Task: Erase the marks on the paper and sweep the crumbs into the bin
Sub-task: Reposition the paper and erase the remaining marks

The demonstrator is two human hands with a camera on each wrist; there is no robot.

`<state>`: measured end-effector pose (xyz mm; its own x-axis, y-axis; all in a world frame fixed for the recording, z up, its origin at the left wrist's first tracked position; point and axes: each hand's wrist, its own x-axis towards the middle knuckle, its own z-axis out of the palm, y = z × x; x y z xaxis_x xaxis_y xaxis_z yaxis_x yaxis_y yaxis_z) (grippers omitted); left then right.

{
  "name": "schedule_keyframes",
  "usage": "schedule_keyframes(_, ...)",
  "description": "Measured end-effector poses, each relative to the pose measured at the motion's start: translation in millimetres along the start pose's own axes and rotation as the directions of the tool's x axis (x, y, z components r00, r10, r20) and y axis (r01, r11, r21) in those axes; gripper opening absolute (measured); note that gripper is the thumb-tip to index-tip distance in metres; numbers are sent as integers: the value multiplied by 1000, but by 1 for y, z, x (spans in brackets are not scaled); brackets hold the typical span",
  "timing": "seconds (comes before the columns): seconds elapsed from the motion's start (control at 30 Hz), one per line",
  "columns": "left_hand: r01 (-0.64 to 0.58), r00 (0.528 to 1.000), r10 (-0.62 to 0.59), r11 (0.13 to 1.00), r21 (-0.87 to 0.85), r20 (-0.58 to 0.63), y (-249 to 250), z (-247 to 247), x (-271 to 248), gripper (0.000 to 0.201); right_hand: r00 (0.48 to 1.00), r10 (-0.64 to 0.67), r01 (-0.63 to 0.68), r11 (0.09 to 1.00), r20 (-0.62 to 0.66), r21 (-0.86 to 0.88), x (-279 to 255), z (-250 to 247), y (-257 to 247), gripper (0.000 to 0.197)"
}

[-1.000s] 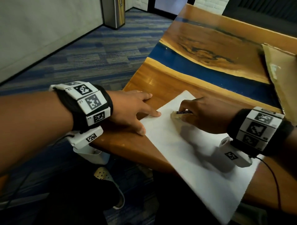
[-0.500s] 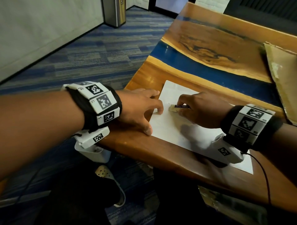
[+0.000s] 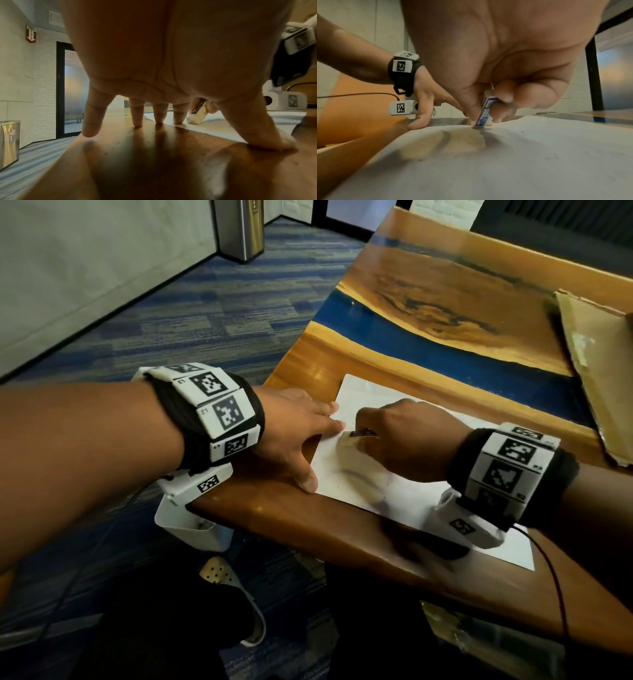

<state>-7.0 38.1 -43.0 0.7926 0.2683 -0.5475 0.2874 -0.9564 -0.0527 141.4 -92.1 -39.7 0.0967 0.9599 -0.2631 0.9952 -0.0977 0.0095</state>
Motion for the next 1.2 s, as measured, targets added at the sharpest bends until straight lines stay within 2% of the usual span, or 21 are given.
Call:
schedule_keyframes(0.03, -2, 1000, 2, 1000, 2, -2, 0, 0, 1, 111, 999, -37, 37, 999, -8, 17, -1, 2, -4, 25)
schedule_keyframes(0.1, -14, 1000, 14, 1000, -4, -2, -2, 1, 2, 112, 981, -192, 191, 981, 16, 40, -6, 7, -19, 26)
schedule_keyframes(0.13, -16, 1000, 16, 1000, -7, 1, -2, 0, 2, 113, 975, -220, 218, 974, 33, 55, -7, 8, -22, 26)
schedule_keyframes(0.27, 4, 1000, -4, 1000, 2, 1, 0, 0, 3, 111, 1000, -5, 5, 1000, -20, 14, 6, 2, -1, 27)
schedule_keyframes(0.4, -7, 1000, 7, 1000, -6, 14, -2, -1, 4, 115, 969, -249, 248, 967, 11, 64, -6, 10, -19, 27)
schedule_keyframes(0.43, -5, 1000, 5, 1000, 1, 16, -2, -1, 5, 115, 973, -231, 230, 972, 10, 56, -5, 8, -15, 28)
schedule_keyframes(0.5, 5, 1000, -5, 1000, 20, 16, 0, -1, 6, 113, 996, -86, 86, 996, 7, 28, 0, 1, 0, 28)
schedule_keyframes(0.53, 8, 1000, -8, 1000, 25, 15, 0, 0, 6, 113, 998, -55, 55, 998, -11, 4, 1, 0, 4, 27)
schedule_keyframes(0.6, 3, 1000, -4, 1000, 28, 21, -1, 0, 6, 114, 984, -178, 179, 984, -17, 26, -4, 4, -4, 27)
schedule_keyframes(0.67, 2, 999, -4, 999, 42, 37, -2, 0, 7, 116, 946, -322, 321, 945, 14, 59, -8, 10, -11, 28)
schedule_keyframes(0.7, 5, 999, -8, 999, 53, 43, -1, -1, 8, 116, 954, -298, 296, 953, 22, 57, -5, 7, -6, 29)
schedule_keyframes(0.77, 15, 999, -18, 997, 73, 48, 1, -2, 9, 115, 990, -139, 139, 990, 19, 37, 1, -2, 8, 29)
schedule_keyframes(0.8, 19, 999, -23, 997, 81, 49, 2, -2, 8, 115, 994, -107, 107, 994, 8, 0, 1, -4, 11, 29)
schedule_keyframes(0.87, 17, 998, -22, 996, 90, 51, 2, -2, 8, 116, 974, -226, 226, 974, 14, 16, -4, -1, 3, 31)
schedule_keyframes(0.93, 13, 998, -19, 996, 92, 58, 1, -3, 9, 117, 919, -392, 390, 920, 44, 39, -10, 6, -7, 32)
schedule_keyframes(0.97, 15, 998, -20, 996, 91, 58, 1, -3, 10, 117, 925, -378, 377, 926, 49, 17, -9, 4, -3, 32)
schedule_keyframes(1.03, 19, 998, -24, 996, 89, 55, 1, -3, 10, 117, 976, -214, 215, 976, 30, -26, -2, -5, 11, 33)
schedule_keyframes(1.07, 20, 998, -25, 996, 91, 56, 1, -3, 10, 117, 984, -176, 176, 983, 18, -52, -1, -6, 14, 33)
schedule_keyframes(1.13, 21, 998, -27, 996, 89, 62, 1, -3, 10, 117, 961, -275, 275, 961, 15, -28, -5, -3, 7, 33)
schedule_keyframes(1.2, 25, 997, -32, 995, 93, 67, 1, -3, 11, 118, 906, -419, 420, 907, 61, -1, -9, 4, 0, 33)
